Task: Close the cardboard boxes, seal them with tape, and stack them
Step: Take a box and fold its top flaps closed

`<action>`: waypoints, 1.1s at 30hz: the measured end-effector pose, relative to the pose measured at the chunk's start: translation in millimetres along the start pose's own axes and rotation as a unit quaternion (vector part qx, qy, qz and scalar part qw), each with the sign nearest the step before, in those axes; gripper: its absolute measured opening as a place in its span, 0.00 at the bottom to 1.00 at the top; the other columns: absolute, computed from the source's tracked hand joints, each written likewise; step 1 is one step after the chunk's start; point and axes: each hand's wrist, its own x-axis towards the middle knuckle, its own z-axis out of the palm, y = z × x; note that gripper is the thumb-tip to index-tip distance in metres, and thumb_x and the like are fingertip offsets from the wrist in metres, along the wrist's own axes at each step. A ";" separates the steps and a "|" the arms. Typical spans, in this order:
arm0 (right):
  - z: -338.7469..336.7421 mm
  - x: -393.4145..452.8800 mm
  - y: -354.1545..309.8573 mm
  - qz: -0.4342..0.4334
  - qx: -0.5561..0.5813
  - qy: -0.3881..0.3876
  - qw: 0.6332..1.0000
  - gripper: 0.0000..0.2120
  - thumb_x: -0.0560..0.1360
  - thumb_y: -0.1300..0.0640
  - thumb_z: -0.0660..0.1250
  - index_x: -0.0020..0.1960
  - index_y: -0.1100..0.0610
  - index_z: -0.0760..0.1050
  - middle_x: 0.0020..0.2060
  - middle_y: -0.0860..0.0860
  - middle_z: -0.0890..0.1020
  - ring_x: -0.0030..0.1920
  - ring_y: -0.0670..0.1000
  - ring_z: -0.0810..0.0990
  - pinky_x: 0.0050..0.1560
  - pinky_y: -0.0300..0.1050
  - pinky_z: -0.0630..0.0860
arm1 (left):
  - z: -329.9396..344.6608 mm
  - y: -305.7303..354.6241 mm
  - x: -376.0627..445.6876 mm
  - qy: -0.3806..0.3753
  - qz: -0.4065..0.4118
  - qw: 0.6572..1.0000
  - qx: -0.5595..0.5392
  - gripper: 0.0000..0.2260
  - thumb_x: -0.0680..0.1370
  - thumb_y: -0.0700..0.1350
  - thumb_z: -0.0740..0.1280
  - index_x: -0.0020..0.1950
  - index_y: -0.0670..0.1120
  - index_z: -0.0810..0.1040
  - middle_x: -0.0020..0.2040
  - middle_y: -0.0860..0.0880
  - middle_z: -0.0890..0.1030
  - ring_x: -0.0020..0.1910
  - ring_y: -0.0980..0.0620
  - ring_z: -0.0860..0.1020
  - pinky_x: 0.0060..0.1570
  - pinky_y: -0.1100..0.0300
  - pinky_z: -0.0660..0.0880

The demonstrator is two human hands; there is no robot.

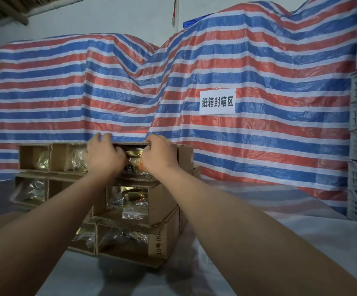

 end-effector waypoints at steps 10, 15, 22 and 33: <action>-20.9 13.5 -4.3 0.024 0.069 0.084 0.994 0.09 0.81 0.59 0.59 0.48 0.54 0.78 0.41 0.49 0.79 0.43 0.52 0.79 0.45 0.50 0.81 | -7.6 -7.1 3.8 0.015 -0.117 0.990 -0.082 0.33 0.77 0.65 0.61 0.74 0.45 0.63 0.72 0.40 0.66 0.68 0.34 0.68 0.67 0.37 0.66; -46.3 23.1 -10.1 0.081 0.105 0.076 0.988 0.10 0.81 0.60 0.60 0.43 0.56 0.76 0.37 0.49 0.77 0.37 0.47 0.76 0.33 0.36 0.70 | -26.2 11.0 10.5 -0.033 -0.099 0.982 -0.159 0.28 0.76 0.66 0.64 0.65 0.45 0.71 0.59 0.43 0.78 0.59 0.40 0.77 0.60 0.42 0.75; -108.7 33.8 -20.1 0.117 0.076 0.051 0.989 0.09 0.79 0.63 0.59 0.40 0.57 0.71 0.34 0.50 0.72 0.32 0.48 0.70 0.26 0.37 0.62 | -70.4 61.6 16.1 -0.157 -0.067 0.932 -0.318 0.20 0.76 0.63 0.66 0.55 0.47 0.77 0.49 0.47 0.82 0.48 0.48 0.81 0.51 0.52 0.77; -248.1 9.6 38.1 0.313 0.068 -0.102 0.942 0.13 0.75 0.69 0.53 0.40 0.60 0.73 0.26 0.56 0.76 0.33 0.58 0.79 0.37 0.70 0.81 | -60.7 165.6 -23.9 -0.322 -0.098 0.869 -0.363 0.04 0.81 0.39 0.62 0.48 0.42 0.76 0.34 0.46 0.82 0.30 0.51 0.80 0.26 0.60 0.78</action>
